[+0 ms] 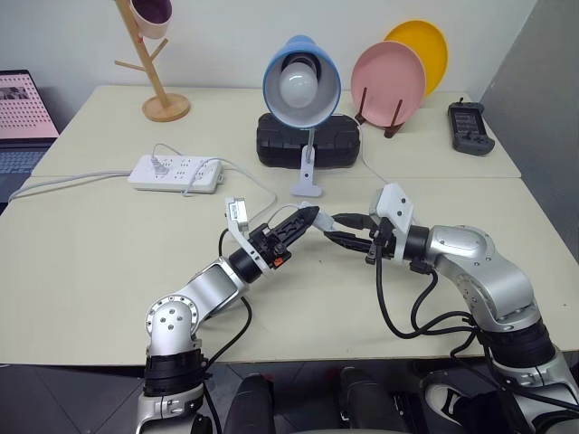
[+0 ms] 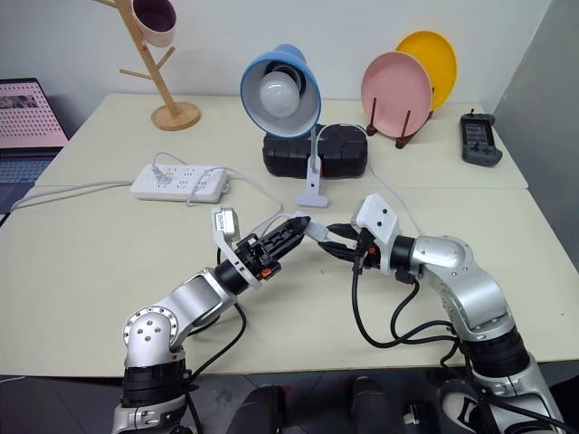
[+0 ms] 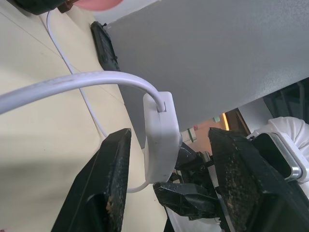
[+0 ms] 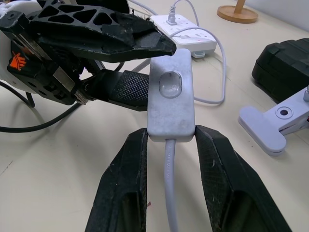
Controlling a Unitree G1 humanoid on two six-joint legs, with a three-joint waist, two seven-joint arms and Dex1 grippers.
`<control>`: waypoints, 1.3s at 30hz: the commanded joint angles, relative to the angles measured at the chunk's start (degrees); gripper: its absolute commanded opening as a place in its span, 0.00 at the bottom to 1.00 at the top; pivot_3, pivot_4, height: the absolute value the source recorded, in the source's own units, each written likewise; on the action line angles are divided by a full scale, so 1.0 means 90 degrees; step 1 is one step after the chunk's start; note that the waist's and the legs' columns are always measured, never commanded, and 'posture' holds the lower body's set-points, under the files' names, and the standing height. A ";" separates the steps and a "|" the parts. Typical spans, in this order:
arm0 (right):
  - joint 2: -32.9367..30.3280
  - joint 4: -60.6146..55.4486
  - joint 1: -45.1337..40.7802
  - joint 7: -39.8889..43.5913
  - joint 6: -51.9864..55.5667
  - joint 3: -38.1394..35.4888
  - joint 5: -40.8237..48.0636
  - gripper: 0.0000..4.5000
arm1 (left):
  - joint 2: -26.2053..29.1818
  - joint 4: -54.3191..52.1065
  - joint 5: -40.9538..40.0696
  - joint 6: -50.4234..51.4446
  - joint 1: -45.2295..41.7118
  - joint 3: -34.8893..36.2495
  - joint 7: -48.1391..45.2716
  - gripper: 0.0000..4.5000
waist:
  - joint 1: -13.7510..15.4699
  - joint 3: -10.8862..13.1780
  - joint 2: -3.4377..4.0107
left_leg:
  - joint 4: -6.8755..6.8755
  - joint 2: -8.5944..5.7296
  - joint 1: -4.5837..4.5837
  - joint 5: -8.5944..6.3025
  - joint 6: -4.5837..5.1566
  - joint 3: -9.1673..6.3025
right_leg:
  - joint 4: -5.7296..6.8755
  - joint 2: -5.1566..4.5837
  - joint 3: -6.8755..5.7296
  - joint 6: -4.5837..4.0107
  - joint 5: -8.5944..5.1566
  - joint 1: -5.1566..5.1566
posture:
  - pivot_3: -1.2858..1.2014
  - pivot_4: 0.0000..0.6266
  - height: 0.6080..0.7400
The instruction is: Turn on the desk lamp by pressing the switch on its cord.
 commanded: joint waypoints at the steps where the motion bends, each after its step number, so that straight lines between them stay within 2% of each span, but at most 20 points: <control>1: -0.0023 -0.0175 -0.0051 -0.0006 -0.0095 -0.0097 0.0069 0.24 | 0.0012 -0.0168 -0.0119 -0.0028 -0.0071 -0.0036 -0.0120 0.57 | 0.0000 0.0000 0.0000 | 0.0000 0.0000 0.0000 0.0000 0.0000 0.0000 | 0.0000 0.0000 0.0000 0.0000 0.0000 0.0000 | 0.52 0.24 1.00; 5: -0.0005 -0.0157 -0.0075 -0.0004 -0.0107 -0.0076 0.0063 0.24 | 0.0021 -0.0171 -0.0033 -0.0032 -0.0057 -0.0069 -0.0154 0.46 | 0.0000 0.0000 0.0000 | 0.0000 0.0000 -0.0001 0.0000 0.0000 0.0000 | -0.0002 0.0000 -0.0001 0.0000 0.0000 -0.0001 | 0.52 0.24 1.00; 11: 0.0003 -0.0201 -0.0057 -0.0011 -0.0100 -0.0062 0.0063 0.24 | 0.0006 -0.0215 -0.0062 -0.0042 -0.0013 -0.0063 -0.0165 0.20 | 0.0000 0.0000 0.0000 | 0.0000 0.0000 -0.0005 0.0000 0.0000 -0.0001 | -0.0006 0.0000 -0.0001 0.0000 0.0000 -0.0002 | 0.52 0.24 1.00; 14: 0.0011 -0.0200 -0.0059 -0.0014 -0.0108 -0.0054 0.0060 0.24 | 0.0017 -0.0226 -0.0057 -0.0042 0.0001 -0.0068 -0.0169 0.12 | 0.0001 0.0000 0.0000 | -0.0001 0.0000 -0.0006 0.0000 0.0000 -0.0002 | -0.0006 0.0000 -0.0002 0.0000 0.0000 -0.0003 | 0.52 0.24 1.00; 26: 0.0020 -0.0184 -0.0084 -0.0011 -0.0111 -0.0049 0.0060 0.24 | 0.0049 -0.0275 0.0271 -0.0242 0.0000 -0.0091 -0.0292 0.10 | 0.0003 0.0000 0.0000 | -0.0005 0.0000 -0.0034 0.0000 0.0000 -0.0009 | -0.0057 -0.0001 -0.0009 0.0017 0.0012 -0.0004 | 0.52 0.24 1.00; 27: 0.0026 -0.0166 -0.0097 -0.0008 -0.0117 -0.0045 0.0058 0.24 | 0.0061 -0.0266 0.0201 -0.0220 0.0003 -0.0051 -0.0323 0.23 | 0.0004 0.0000 0.0000 | -0.0004 0.0000 -0.0038 0.0000 0.0000 -0.0009 | -0.0062 -0.0002 -0.0009 0.0018 0.0013 -0.0004 | 0.52 0.24 1.00; 30: 0.0038 -0.0116 -0.0126 0.0010 -0.0141 -0.0032 0.0047 0.24 | 0.0111 -0.0270 0.0086 -0.0178 0.0037 0.0006 -0.0312 0.32 | 0.0005 0.0000 0.0001 | -0.0004 -0.0001 -0.0046 -0.0001 0.0000 -0.0010 | -0.0067 -0.0003 -0.0012 0.0020 0.0014 -0.0006 | 0.52 0.24 1.00; 31: 0.0043 -0.0094 -0.0137 0.0017 -0.0152 -0.0030 0.0042 0.24 | 0.0128 -0.0288 0.0046 -0.0160 0.0062 0.0015 -0.0313 0.39 | 0.0005 0.0000 0.0001 | -0.0004 -0.0001 -0.0047 -0.0001 0.0000 -0.0011 | -0.0067 -0.0003 -0.0013 0.0020 0.0014 -0.0008 | 0.52 0.24 1.00; 35: 0.0067 -0.0008 -0.0180 0.0039 -0.0201 -0.0022 0.0031 0.24 | 0.0241 -0.0424 -0.0119 -0.0058 0.0235 0.0012 -0.0218 0.53 | 0.0001 0.0000 0.0001 | -0.0004 0.0000 -0.0049 -0.0001 0.0000 -0.0014 | -0.0067 -0.0003 -0.0016 0.0020 0.0014 -0.0009 | 0.52 0.24 1.00; 36: 0.0073 0.0013 -0.0189 0.0043 -0.0216 -0.0018 0.0029 0.24 | 0.0282 -0.0473 -0.0179 -0.0035 0.0305 0.0030 -0.0173 0.62 | 0.0001 0.0000 0.0001 | -0.0004 0.0000 -0.0049 -0.0001 0.0000 -0.0014 | -0.0067 -0.0003 -0.0016 0.0020 0.0014 -0.0009 | 0.52 0.24 1.00; 39: 0.0051 0.0154 -0.0241 0.0095 -0.0314 -0.0006 0.0000 0.24 | 0.0658 -0.0768 -0.0440 0.0154 0.0637 0.0130 -0.0088 0.74 | -0.0004 0.0000 0.0001 | -0.0003 0.0000 -0.0049 -0.0001 0.0000 -0.0014 | -0.0066 -0.0003 -0.0016 0.0020 0.0014 -0.0010 | 0.52 0.24 1.00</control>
